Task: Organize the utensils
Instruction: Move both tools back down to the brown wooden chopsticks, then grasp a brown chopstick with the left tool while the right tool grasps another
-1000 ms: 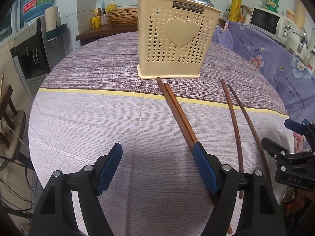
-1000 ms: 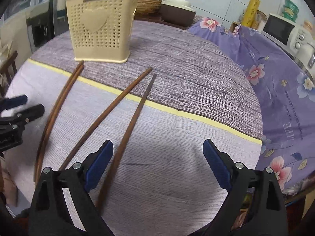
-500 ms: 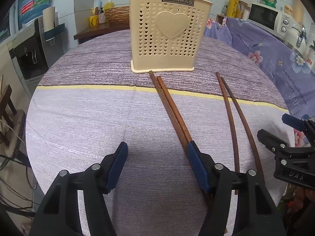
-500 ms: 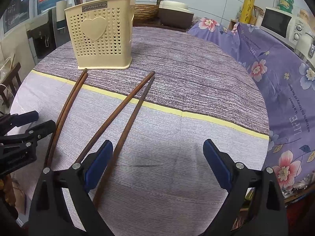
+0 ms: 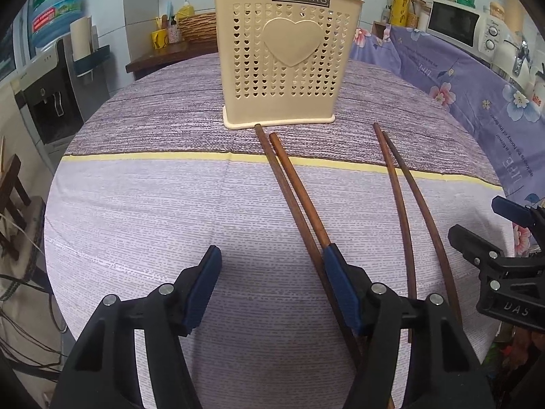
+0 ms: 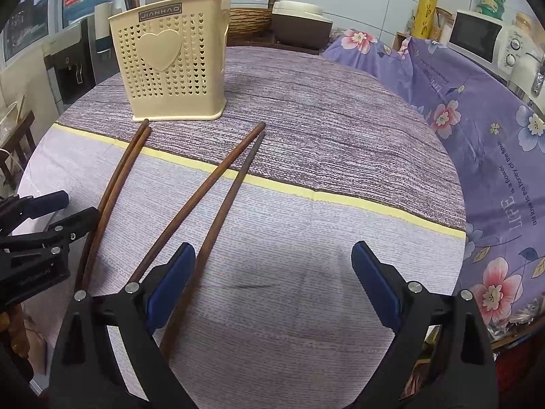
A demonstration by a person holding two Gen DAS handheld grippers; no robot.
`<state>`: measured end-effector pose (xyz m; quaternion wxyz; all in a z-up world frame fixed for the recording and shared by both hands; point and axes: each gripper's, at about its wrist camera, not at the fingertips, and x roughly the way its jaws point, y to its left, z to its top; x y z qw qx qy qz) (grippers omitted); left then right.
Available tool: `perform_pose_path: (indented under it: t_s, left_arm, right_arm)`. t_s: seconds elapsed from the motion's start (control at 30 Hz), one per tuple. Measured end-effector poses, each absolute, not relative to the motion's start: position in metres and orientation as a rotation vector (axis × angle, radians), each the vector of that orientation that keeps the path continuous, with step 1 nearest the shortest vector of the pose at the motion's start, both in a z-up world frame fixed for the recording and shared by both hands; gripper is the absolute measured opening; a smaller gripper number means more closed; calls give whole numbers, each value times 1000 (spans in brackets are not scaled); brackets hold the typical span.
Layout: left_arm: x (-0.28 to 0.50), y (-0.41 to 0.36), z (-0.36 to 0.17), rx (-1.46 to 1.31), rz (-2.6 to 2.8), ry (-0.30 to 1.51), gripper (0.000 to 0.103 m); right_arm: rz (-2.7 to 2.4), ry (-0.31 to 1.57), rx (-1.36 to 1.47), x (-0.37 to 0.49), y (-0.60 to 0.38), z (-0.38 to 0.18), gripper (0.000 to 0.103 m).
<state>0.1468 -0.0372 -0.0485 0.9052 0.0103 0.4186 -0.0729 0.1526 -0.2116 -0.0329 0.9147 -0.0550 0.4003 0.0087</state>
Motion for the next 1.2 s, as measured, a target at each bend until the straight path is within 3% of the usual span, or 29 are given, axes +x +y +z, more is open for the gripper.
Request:
perform_pose_path:
  t_s: [0.4,0.53,0.73,0.8,1.2]
  left_arm:
    - [171,-12,-44,-34,-137,891,62]
    - [191,-19,-45,1,-146,906,53]
    - [220,-23,-45,23,-139,913,41]
    - [230,-23,-43,8,-136,920,36]
    - [254,-28,-43,-21,-107,921,20]
  right_arm:
    - [68,804,-15,167,-223,-25,92]
    - [91,792,6,183,-219,-19,91]
    - [119,835,72,223,-218,-22,62]
    - [116,864,98,235,-218,-27,46]
    - [59,917,85,279,-206,-39,21]
